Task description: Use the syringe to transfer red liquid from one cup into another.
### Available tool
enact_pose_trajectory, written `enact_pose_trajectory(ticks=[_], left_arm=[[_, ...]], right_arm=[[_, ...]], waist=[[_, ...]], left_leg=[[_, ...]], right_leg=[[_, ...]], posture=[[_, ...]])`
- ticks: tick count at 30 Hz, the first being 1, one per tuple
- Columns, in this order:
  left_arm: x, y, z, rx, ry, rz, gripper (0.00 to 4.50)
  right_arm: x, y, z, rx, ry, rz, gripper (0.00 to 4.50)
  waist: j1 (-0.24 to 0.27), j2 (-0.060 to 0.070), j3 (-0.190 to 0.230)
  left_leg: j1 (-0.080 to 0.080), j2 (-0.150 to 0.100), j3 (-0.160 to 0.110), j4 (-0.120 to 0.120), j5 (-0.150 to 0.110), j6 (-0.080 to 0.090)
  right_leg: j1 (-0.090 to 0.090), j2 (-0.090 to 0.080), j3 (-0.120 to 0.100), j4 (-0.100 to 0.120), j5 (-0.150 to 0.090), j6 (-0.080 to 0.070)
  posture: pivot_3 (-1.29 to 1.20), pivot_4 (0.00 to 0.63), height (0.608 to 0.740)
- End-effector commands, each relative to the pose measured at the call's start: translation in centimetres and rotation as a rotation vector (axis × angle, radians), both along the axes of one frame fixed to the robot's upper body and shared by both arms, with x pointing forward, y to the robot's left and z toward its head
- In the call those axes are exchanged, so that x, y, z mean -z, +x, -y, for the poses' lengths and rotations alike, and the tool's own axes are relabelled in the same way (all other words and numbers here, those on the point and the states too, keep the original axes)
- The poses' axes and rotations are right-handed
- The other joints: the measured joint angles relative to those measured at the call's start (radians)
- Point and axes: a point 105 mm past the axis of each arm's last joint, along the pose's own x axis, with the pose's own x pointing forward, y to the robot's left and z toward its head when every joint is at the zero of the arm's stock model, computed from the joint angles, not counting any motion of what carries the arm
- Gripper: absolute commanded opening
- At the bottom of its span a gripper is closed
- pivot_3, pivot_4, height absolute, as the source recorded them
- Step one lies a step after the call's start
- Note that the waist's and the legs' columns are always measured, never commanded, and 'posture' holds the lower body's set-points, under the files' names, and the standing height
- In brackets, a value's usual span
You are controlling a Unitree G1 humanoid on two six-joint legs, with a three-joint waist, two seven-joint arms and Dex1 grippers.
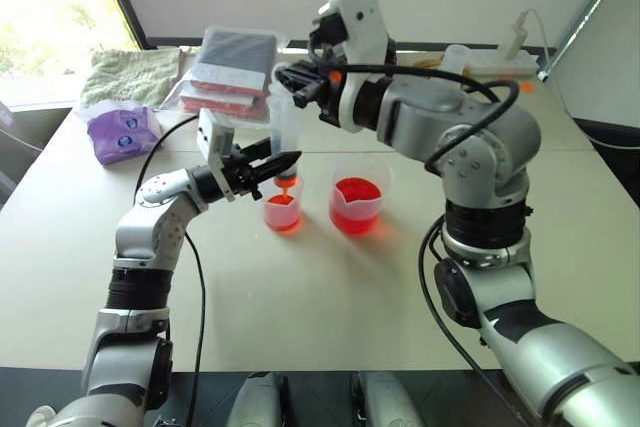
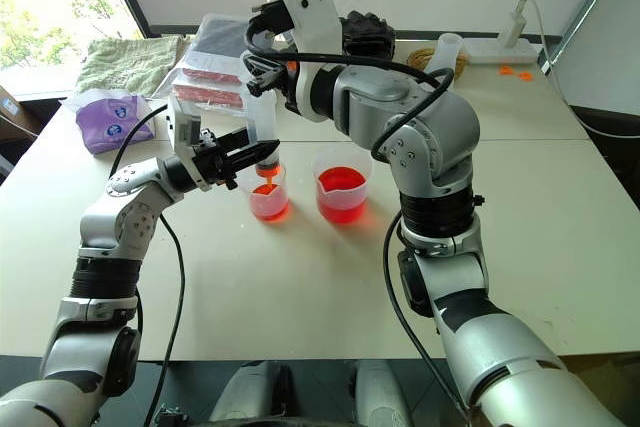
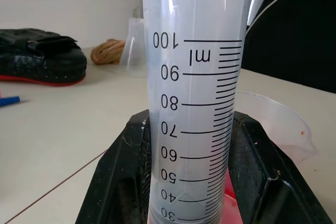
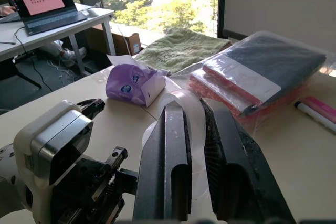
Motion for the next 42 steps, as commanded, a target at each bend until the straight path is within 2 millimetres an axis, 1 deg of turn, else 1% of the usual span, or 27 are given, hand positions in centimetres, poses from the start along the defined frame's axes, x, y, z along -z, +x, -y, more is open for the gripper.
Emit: enact_pose_trajectory(ticks=[1,7,19,31,42], left_arm=[[-2.2,-1.5,1.4,0.085,-0.023,0.093,1.47],[-2.5,-1.9,1.1,0.075,-0.009,0.112,1.47],[-3.3,-2.0,0.6,0.055,-0.005,0.136,1.47],[-3.8,-1.9,0.1,0.044,0.004,0.147,1.47],[-4.3,-1.7,-0.2,0.036,0.006,0.156,1.47]], right_arm=[[-0.9,-1.3,-0.9,-0.066,0.010,0.038,0.04],[-0.6,-2.3,-1.4,-0.135,-0.007,0.020,0.04],[0.0,-2.9,-1.8,-0.188,-0.033,0.001,0.04],[0.5,-3.0,-1.8,-0.209,-0.041,-0.026,0.04],[1.7,-2.9,-1.5,-0.225,-0.062,-0.071,0.04]], waist=[[0.000,0.000,0.000],[0.000,0.000,0.000],[0.000,0.000,0.000],[0.000,0.000,0.000],[0.000,0.000,0.000]], left_leg=[[0.000,0.000,0.000,0.000,0.000,0.000],[0.000,0.000,0.000,0.000,0.000,0.000],[0.000,0.000,0.000,0.000,0.000,0.000],[0.000,0.000,0.000,0.000,0.000,0.000],[0.000,0.000,0.000,0.000,0.000,0.000]], right_leg=[[0.000,0.000,0.000,0.000,0.000,0.000],[0.000,0.000,0.000,0.000,0.000,0.000],[0.000,0.000,0.000,0.000,0.000,0.000],[0.000,0.000,0.000,0.000,0.000,0.000],[0.000,0.000,0.000,0.000,0.000,0.000]], posture=[[0.00,0.150,0.740],[0.00,0.150,0.740],[0.00,0.150,0.740],[0.00,0.150,0.740],[0.00,0.150,0.740]])
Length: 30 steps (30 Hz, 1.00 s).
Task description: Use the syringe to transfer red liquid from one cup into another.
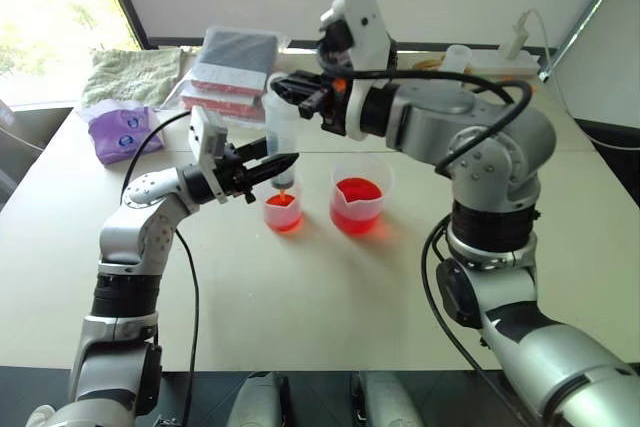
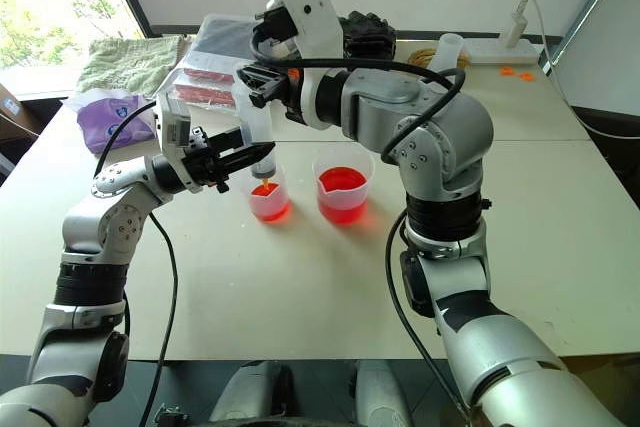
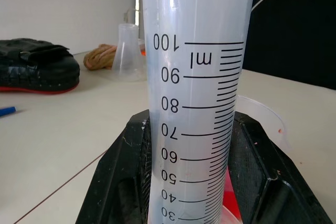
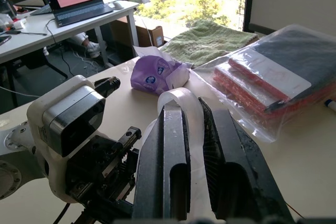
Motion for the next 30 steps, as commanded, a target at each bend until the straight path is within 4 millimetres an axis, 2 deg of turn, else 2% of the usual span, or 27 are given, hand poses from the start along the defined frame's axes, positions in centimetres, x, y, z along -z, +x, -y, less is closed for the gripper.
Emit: enact_pose_trajectory(ticks=[1,12,22,25,27,29,30], left_arm=[[-3.6,-0.6,0.3,0.024,-0.032,0.125,1.47],[-3.7,-0.5,0.3,0.019,-0.038,0.129,1.47],[-3.4,-0.7,0.4,0.020,-0.033,0.123,1.47],[-3.3,-0.7,0.4,0.020,-0.031,0.123,1.47],[-3.3,-0.7,0.4,0.019,-0.031,0.123,1.47],[-3.3,-0.7,0.4,0.018,-0.030,0.123,1.47],[-3.3,-0.7,0.4,0.018,-0.030,0.122,1.47]], right_arm=[[1.1,-1.6,-1.4,-0.116,-0.033,-0.031,0.04],[1.1,-1.5,-1.2,-0.113,-0.038,-0.033,0.04],[-0.5,-1.0,-0.4,-0.106,0.026,-0.037,0.04],[-0.7,-0.9,-0.2,-0.102,0.033,-0.038,1.20],[-0.8,-0.9,-0.2,-0.102,0.034,-0.037,2.35],[-0.9,-0.9,-0.1,-0.101,0.037,-0.036,3.26],[-1.0,-0.9,-0.1,-0.100,0.038,-0.034,3.26]], waist=[[0.000,0.000,0.000],[0.000,0.000,0.000],[0.000,0.000,0.000],[0.000,0.000,0.000],[0.000,0.000,0.000],[0.000,0.000,0.000],[0.000,0.000,0.000]], left_leg=[[0.000,0.000,0.000,0.000,0.000,0.000],[0.000,0.000,0.000,0.000,0.000,0.000],[0.000,0.000,0.000,0.000,0.000,0.000],[0.000,0.000,0.000,0.000,0.000,0.000],[0.000,0.000,0.000,0.000,0.000,0.000],[0.000,0.000,0.000,0.000,0.000,0.000],[0.000,0.000,0.000,0.000,0.000,0.000]], right_leg=[[0.000,0.000,0.000,0.000,0.000,0.000],[0.000,0.000,0.000,0.000,0.000,0.000],[0.000,0.000,0.000,0.000,0.000,0.000],[0.000,0.000,0.000,0.000,0.000,0.000],[0.000,0.000,0.000,0.000,0.000,0.000],[0.000,0.000,0.000,0.000,0.000,0.000],[0.000,0.000,0.000,0.000,0.000,0.000]], posture=[[0.00,0.150,0.740],[0.00,0.150,0.740],[0.00,0.150,0.740],[0.00,0.150,0.740],[0.00,0.150,0.740],[0.00,0.150,0.740],[0.00,0.150,0.740]])
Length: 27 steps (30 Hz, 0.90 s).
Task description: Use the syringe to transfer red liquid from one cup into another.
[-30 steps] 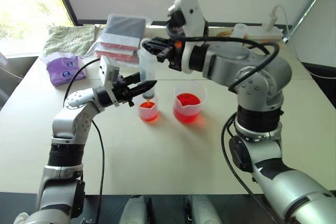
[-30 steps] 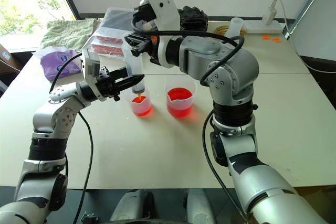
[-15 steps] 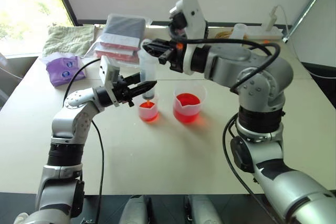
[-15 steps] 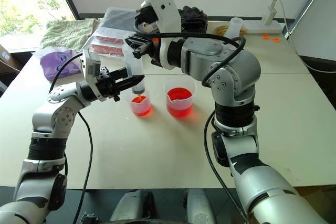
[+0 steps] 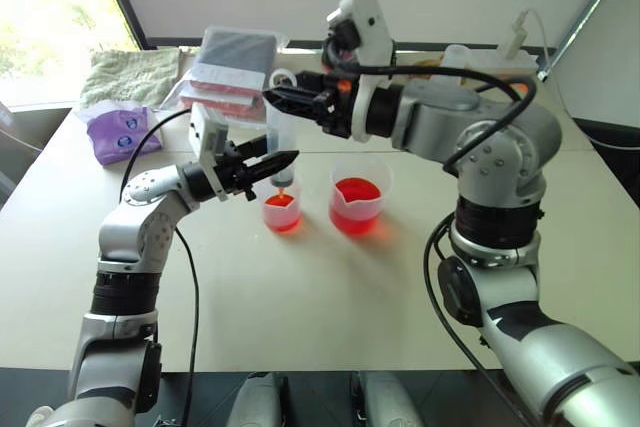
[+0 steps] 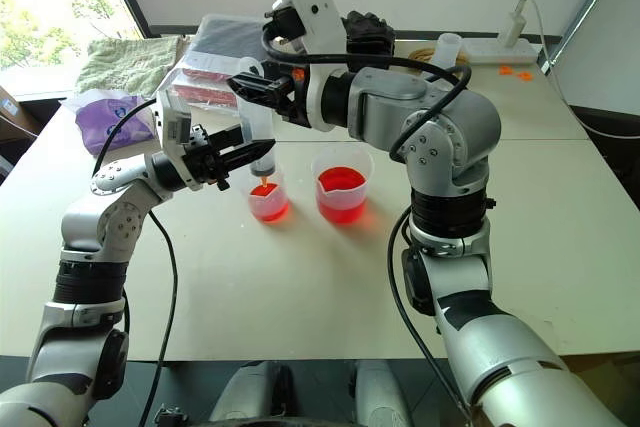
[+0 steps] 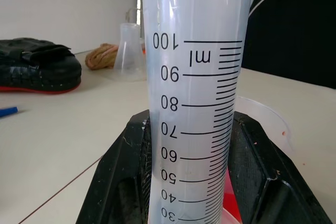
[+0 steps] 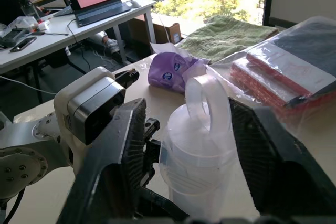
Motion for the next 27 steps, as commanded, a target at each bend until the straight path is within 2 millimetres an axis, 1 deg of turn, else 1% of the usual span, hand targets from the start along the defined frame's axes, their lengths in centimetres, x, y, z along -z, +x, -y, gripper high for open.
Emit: enact_pose_trajectory(ticks=[1,7,11,15,19,21,23,25,27], left_arm=[[-2.7,-0.8,0.2,0.020,-0.027,0.110,1.47],[-2.6,-0.8,0.1,0.019,-0.025,0.108,1.47],[-2.6,-0.9,0.1,0.017,-0.025,0.108,1.47],[-2.6,-0.9,-0.2,0.008,-0.032,0.100,1.47],[-3.0,-0.4,-1.1,-0.039,-0.072,0.065,1.47],[-3.5,0.2,-2.0,-0.081,-0.124,0.034,1.47],[-5.0,0.9,-3.0,-0.123,-0.221,0.002,1.47],[-6.2,1.1,-3.5,-0.131,-0.279,-0.021,1.47],[-7.0,1.1,-3.9,-0.132,-0.309,-0.047,1.47]], right_arm=[[-1.1,-0.6,-0.4,-0.032,0.012,0.030,3.26],[-1.6,-0.5,0.1,-0.023,0.018,0.039,3.26],[-2.0,-0.4,1.0,-0.017,0.020,0.042,3.26],[-2.2,-0.7,2.2,-0.036,0.031,0.036,3.26],[-2.5,-0.6,3.9,-0.017,0.046,0.034,3.26],[-2.6,-0.3,4.5,0.002,0.055,0.028,3.26],[-2.8,-0.1,5.1,0.021,0.066,0.025,3.26],[-2.7,0.2,5.4,0.038,0.071,0.021,3.26],[-2.6,0.3,5.5,0.048,0.073,0.016,3.26]], waist=[[0.000,0.000,0.000],[0.000,0.000,0.000],[0.001,0.000,0.000],[0.001,0.000,0.000],[0.001,0.000,0.000],[0.001,0.000,0.000],[0.001,0.000,0.000],[0.001,0.000,0.000],[0.001,0.000,0.000]], left_leg=[[0.000,0.000,0.000,0.000,0.000,0.000],[0.000,0.000,0.000,0.000,0.000,0.000],[0.000,0.000,0.000,0.000,0.000,0.000],[0.000,0.000,0.000,0.000,0.000,0.000],[0.000,0.000,0.000,0.000,0.000,0.000],[0.000,0.000,0.000,0.000,0.000,0.000],[0.000,0.001,0.000,0.000,0.000,0.000],[0.000,0.001,0.000,0.000,0.000,0.000],[0.000,0.001,0.000,0.000,0.000,0.000]], right_leg=[[0.000,0.000,0.000,0.000,0.000,0.000],[0.000,0.000,0.000,0.000,0.000,0.000],[0.000,0.000,0.000,0.000,0.000,0.000],[0.000,0.000,0.000,0.000,0.000,0.000],[0.000,-0.001,0.000,0.000,0.000,0.000],[0.000,-0.001,0.000,0.000,0.000,0.000],[0.000,-0.001,0.000,0.000,0.000,0.000],[0.000,0.000,0.000,0.000,0.000,0.000],[0.000,0.000,0.000,0.000,0.000,0.000]], posture=[[0.00,0.150,0.740],[0.00,0.150,0.740],[0.00,0.150,0.740],[0.00,0.150,0.740],[0.00,0.150,0.740],[0.00,0.150,0.740],[0.00,0.150,0.740],[0.00,0.150,0.740],[0.00,0.150,0.740]])
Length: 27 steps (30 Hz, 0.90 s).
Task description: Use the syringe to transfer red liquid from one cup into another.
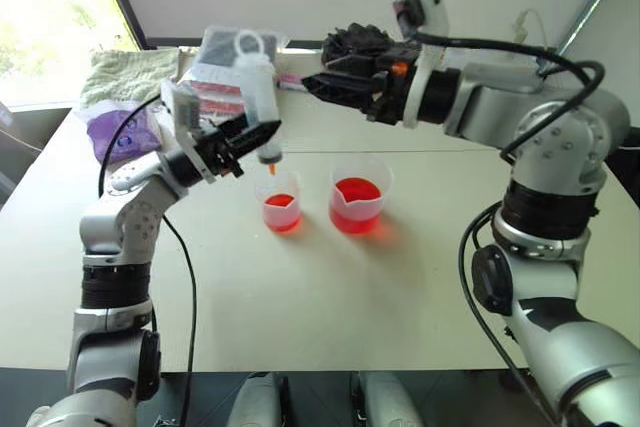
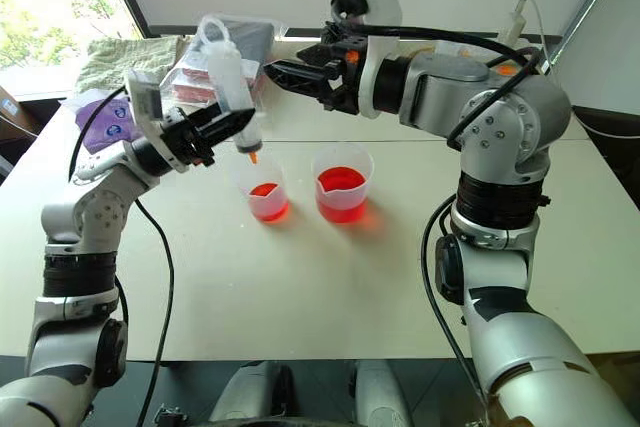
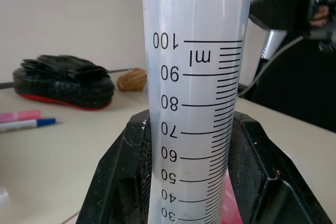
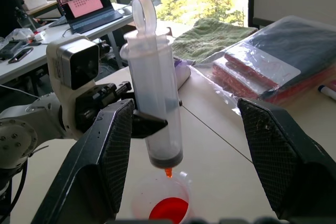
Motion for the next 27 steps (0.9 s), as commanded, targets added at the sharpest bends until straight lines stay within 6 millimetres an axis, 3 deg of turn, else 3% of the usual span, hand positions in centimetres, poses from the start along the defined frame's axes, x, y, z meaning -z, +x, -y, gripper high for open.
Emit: enact_pose_trajectory(ticks=[1,4,10,13,16,27], left_arm=[[-2.7,-0.5,-0.8,0.007,-0.081,0.008,1.47],[-3.5,-0.7,-1.5,0.012,-0.127,-0.044,1.47],[-4.6,-1.1,-5.2,0.006,-0.270,-0.236,1.47],[-3.1,-1.8,-7.7,-0.021,-0.267,-0.385,1.47],[-1.2,-2.7,-8.9,-0.030,-0.222,-0.517,1.47],[6.9,-4.2,-8.8,-0.067,0.016,-0.935,1.47]], right_arm=[[-0.8,-0.1,0.5,0.009,0.025,0.030,3.26],[-0.3,0.1,0.6,0.019,0.025,0.018,3.26],[0.7,0.3,0.7,0.018,0.035,-0.015,3.26],[1.3,0.4,0.8,0.021,0.039,-0.036,3.26],[1.8,0.6,1.1,0.027,0.042,-0.050,3.26],[2.7,0.7,2.5,0.064,0.018,-0.083,3.26]], waist=[[0.000,0.000,0.000],[-0.001,0.000,0.000],[-0.003,0.000,0.000],[-0.010,0.000,0.000],[-0.019,0.000,0.000],[-0.022,-0.001,0.000]], left_leg=[[0.000,0.000,0.000,0.000,0.000,0.000],[0.000,0.000,0.000,0.000,0.000,0.000],[0.000,0.000,0.000,0.000,0.000,0.000],[0.000,0.000,0.000,-0.001,0.000,0.000],[0.000,0.000,-0.001,-0.001,0.000,0.000],[0.000,-0.001,0.000,-0.001,0.000,-0.001]], right_leg=[[0.000,0.000,0.000,0.000,0.000,0.000],[0.000,-0.001,0.000,0.000,0.000,0.000],[0.000,-0.001,0.000,0.000,0.000,0.000],[0.000,-0.001,0.000,0.000,0.000,0.000],[-0.001,-0.001,0.000,0.001,0.000,0.000],[-0.001,-0.002,0.000,0.000,0.000,0.000]], posture=[[0.00,0.150,0.740],[0.00,0.150,0.740],[0.00,0.150,0.740],[0.00,0.150,0.740],[0.00,0.150,0.740],[0.00,0.150,0.740]])
